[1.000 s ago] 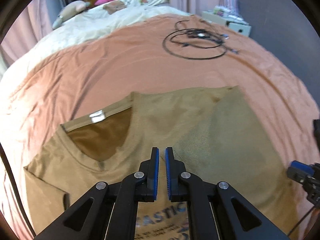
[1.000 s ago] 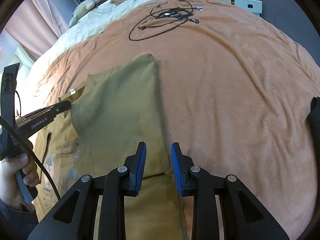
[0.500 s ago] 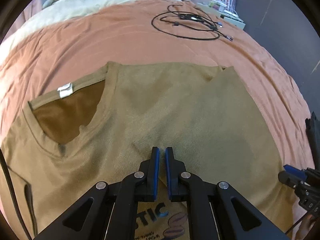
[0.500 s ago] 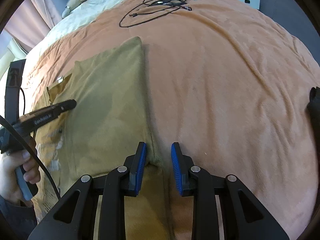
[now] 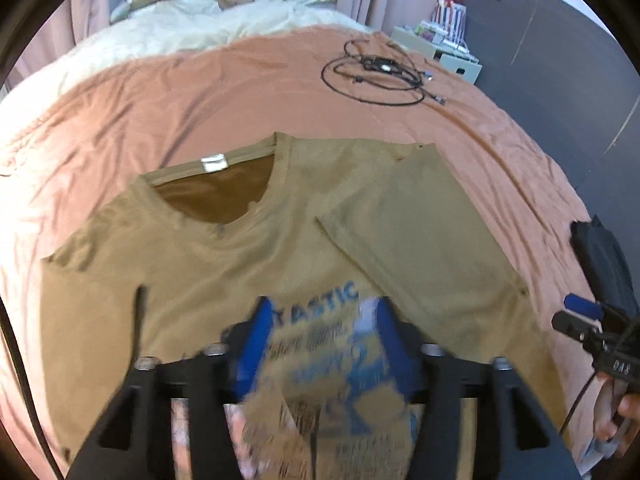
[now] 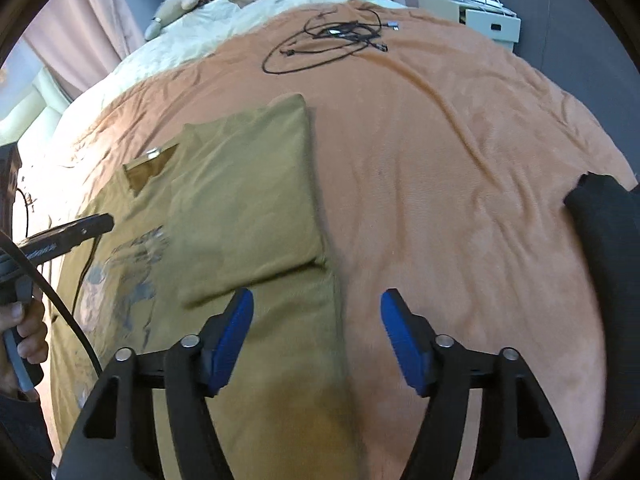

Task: Fold small clothes

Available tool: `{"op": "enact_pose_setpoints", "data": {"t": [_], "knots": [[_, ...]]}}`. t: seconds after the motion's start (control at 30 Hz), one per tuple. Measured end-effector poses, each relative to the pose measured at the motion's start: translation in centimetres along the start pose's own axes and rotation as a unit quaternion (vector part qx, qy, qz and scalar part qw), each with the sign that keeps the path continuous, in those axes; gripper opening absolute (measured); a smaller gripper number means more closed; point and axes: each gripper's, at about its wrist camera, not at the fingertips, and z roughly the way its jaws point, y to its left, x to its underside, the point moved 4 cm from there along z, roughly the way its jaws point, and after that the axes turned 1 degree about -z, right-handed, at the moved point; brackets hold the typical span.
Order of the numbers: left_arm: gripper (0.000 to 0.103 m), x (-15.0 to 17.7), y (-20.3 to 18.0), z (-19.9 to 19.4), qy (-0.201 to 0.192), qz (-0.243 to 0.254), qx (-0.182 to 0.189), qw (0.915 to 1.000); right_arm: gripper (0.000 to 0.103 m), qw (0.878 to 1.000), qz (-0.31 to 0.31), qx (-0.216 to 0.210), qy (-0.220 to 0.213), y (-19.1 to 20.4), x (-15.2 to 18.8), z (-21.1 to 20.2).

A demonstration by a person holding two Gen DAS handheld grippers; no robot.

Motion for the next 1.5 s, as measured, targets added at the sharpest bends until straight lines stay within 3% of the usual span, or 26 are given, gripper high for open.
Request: {"op": "enact_pose_setpoints", "data": {"t": [0.17,0.23,0.6,0.83,0.93,1.03,1.13,1.27,1.37,1.5], "knots": [[0.091,3.4,0.8,-4.9,-0.022,-0.005,0.006,0.9997,0.082,1.000,-0.011,0.009,-0.013,1.0,2.2,-3.3],[0.095,4.7,1.1,-6.6,-0.034,-0.003,0.003,0.9994,0.085,1.000,-0.010,0.016,-0.018,1.3,3.2,-4.7],[0.096,11.8,3.4,-14.8,-0.067,-0.021,-0.008,0.9975,0.088,0.998,-0.020,0.024,-0.046,2.6,8.2,-10.9],[0.096,17.3,5.5,-19.4,-0.091,-0.039,-0.025,0.9947,0.088,0.997,-0.029,0.003,-0.076,1.8,11.3,-14.6],[0.096,20.1,6.8,-20.5,-0.082,-0.053,-0.025,0.9949,0.088,0.995,-0.034,-0.006,-0.092,0.4,13.3,-16.0],[0.096,23.0,8.3,-21.3,-0.071,-0.071,-0.020,0.9947,0.088,0.996,-0.030,-0.004,-0.079,-0.9,14.7,-16.2],[0.096,26.0,9.8,-22.2,-0.066,-0.088,-0.037,0.9932,0.088,0.996,-0.043,-0.013,-0.080,-1.6,16.2,-17.1],[0.103,29.1,11.6,-23.5,-0.071,-0.113,-0.055,0.9896,0.088,0.992,-0.080,0.005,-0.101,-2.1,18.3,-18.2],[0.103,31.3,12.7,-24.4,-0.067,-0.126,-0.079,0.9867,0.088,0.991,-0.091,-0.010,-0.093,-2.2,20.2,-18.4],[0.103,33.9,13.2,-25.1,-0.058,-0.125,-0.100,0.9853,0.088,0.991,-0.098,0.008,-0.086,-3.0,21.7,-18.8]]}}
